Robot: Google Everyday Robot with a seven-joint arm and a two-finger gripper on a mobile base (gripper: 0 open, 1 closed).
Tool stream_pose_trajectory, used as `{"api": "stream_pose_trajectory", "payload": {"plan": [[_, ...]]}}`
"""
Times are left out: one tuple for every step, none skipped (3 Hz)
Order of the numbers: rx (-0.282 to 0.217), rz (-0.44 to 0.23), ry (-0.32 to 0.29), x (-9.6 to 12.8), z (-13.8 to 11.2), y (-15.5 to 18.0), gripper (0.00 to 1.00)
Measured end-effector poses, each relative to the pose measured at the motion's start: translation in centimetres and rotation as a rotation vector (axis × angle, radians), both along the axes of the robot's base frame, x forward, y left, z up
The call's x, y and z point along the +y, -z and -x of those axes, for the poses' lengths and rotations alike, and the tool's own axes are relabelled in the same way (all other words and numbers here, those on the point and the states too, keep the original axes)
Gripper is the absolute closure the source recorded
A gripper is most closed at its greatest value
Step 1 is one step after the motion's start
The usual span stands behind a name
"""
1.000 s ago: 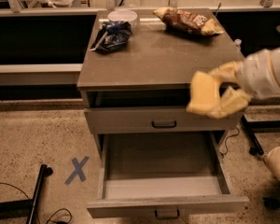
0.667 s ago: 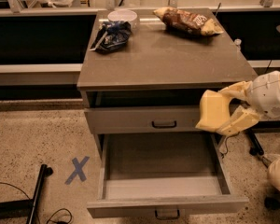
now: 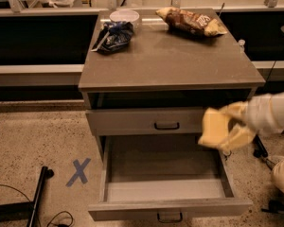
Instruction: Place sponge into middle drawer
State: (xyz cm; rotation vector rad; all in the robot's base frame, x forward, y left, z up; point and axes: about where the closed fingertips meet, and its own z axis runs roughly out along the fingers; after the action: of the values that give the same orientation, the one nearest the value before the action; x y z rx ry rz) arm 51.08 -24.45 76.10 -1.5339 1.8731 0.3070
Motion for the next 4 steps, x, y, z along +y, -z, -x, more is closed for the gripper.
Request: {"api": "stream_pose_trajectory", "payload": {"plan": [[0.128,0.007,-0.020,-0.3,1.7,14.0,1.00],[0.200,-0.004,-0.043,-0.1,2.7,22.2,1.00],[0.223,-0.023,-0.047,0.3,3.1,24.7,1.00],[0.213,-0.040,-0.043,0.5,2.7,25.0,1.00]]}}
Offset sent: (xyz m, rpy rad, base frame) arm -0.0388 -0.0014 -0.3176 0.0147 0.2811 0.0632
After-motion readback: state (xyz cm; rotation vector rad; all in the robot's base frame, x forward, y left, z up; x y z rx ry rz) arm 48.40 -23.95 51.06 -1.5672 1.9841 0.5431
